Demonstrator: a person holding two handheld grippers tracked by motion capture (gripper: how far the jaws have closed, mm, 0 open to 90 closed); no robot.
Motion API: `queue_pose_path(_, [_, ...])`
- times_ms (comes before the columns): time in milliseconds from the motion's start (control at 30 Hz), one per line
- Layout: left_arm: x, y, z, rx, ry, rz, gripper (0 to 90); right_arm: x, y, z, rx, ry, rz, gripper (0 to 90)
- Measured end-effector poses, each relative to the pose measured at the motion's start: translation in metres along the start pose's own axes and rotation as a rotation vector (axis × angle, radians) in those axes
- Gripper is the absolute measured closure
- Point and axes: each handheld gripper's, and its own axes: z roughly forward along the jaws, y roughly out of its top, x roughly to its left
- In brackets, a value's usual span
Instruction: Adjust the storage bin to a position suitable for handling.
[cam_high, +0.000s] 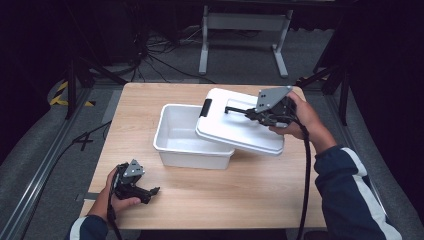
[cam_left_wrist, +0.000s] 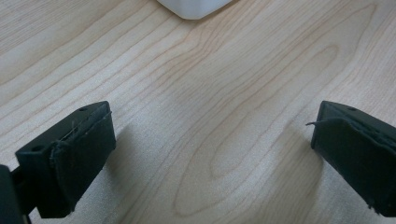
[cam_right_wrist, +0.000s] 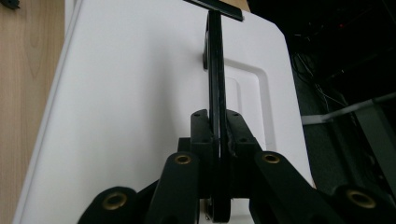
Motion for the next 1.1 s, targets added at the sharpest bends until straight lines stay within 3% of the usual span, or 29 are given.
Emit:
queue_pose_path(633, [0.000,0.001,0.001,-0.006,0.002,0.005,0.3,-0.007,-0.063,-0.039,0.005,-0.077,0.104,84.6])
queue_pose_path(1100, [0.001,0.001,0.001,-0.002,-0.001,0.008,0.3,-0.011,-0.101,-0.041,0.040,-0.098,0.176,84.6])
